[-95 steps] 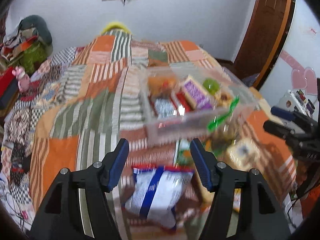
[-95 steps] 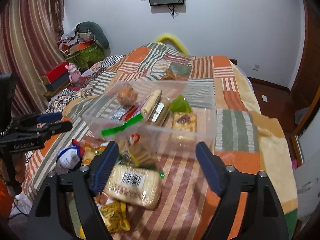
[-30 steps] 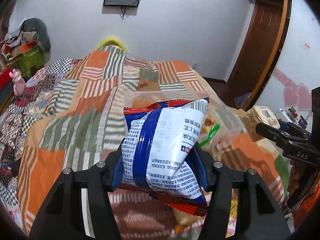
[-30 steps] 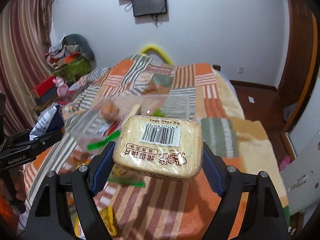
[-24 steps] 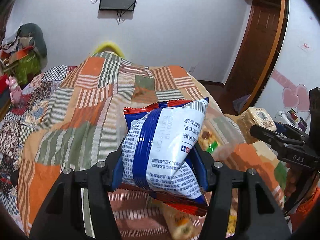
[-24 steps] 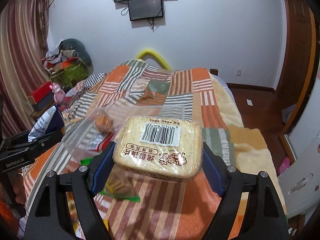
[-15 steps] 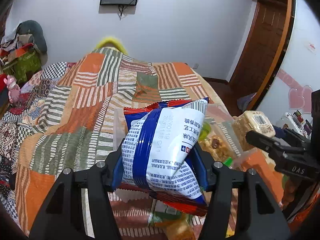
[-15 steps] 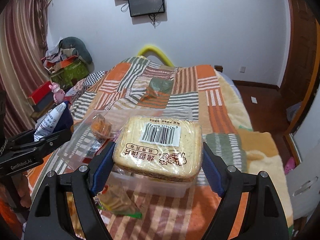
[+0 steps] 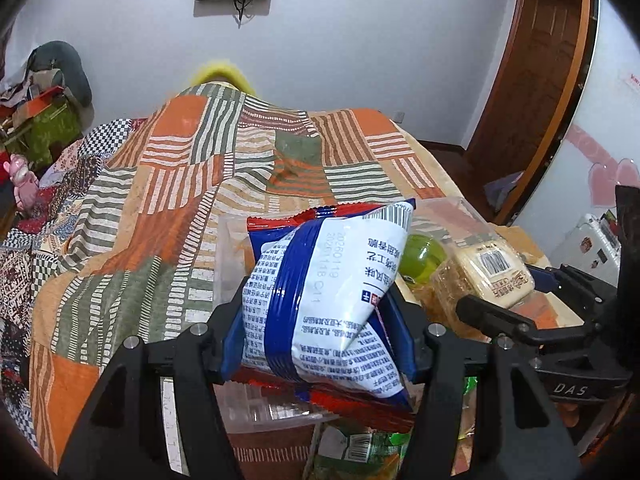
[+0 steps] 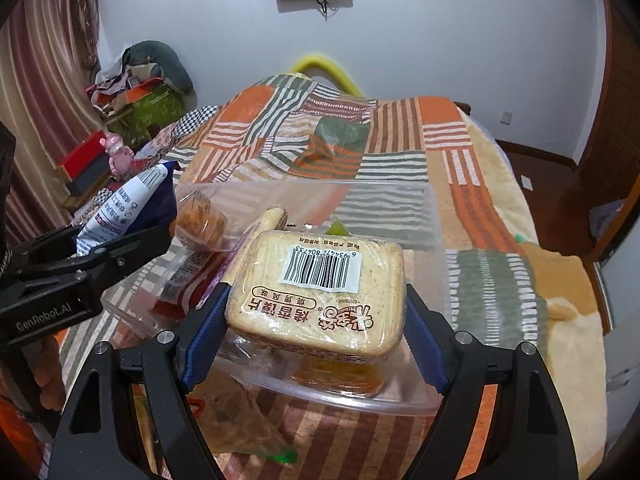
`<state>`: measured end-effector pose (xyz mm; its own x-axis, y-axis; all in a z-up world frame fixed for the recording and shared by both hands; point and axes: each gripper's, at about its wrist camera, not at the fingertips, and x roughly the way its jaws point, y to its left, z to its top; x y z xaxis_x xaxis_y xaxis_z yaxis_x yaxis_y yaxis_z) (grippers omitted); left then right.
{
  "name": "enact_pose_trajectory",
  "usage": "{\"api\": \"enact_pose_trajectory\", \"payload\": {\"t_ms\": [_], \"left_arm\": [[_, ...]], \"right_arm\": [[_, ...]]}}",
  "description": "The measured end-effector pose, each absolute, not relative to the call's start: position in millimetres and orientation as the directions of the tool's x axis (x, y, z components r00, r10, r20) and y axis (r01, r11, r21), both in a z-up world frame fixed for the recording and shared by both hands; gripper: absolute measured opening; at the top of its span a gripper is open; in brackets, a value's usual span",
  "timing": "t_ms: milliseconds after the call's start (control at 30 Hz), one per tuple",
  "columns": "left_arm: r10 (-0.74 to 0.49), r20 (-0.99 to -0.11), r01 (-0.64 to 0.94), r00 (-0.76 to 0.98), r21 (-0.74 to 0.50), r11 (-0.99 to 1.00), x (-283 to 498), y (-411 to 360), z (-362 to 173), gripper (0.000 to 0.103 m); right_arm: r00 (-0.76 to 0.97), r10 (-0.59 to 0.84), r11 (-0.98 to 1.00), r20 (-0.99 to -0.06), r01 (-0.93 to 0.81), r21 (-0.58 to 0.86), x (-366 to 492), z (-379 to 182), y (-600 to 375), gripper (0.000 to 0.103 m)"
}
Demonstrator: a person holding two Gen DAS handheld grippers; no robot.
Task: Organize snacks
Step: 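Lower cracker pack into clear box with right while left drops chip bag in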
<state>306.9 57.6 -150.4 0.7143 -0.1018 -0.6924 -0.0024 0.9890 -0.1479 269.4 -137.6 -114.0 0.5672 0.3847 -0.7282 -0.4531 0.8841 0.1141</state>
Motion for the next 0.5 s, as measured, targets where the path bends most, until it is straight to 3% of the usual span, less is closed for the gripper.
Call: {"api": "enact_pose_trajectory", "payload": {"t_ms": [133, 500], "left_arm": [[-0.115, -0.699, 0.004, 0.706, -0.158, 0.987, 305, 55, -150, 0.069], [-0.123, -0.676, 0.012, 0.726, -0.167, 0.986, 278, 56, -128, 0.07]], "right_arm": [[0.558, 0.391, 0.885, -0.732, -0.445, 0.133, 270, -114, -143, 0.081], [0.62, 0.384, 0.881, -0.684, -0.468, 0.071, 242, -85, -148, 0.082]]}}
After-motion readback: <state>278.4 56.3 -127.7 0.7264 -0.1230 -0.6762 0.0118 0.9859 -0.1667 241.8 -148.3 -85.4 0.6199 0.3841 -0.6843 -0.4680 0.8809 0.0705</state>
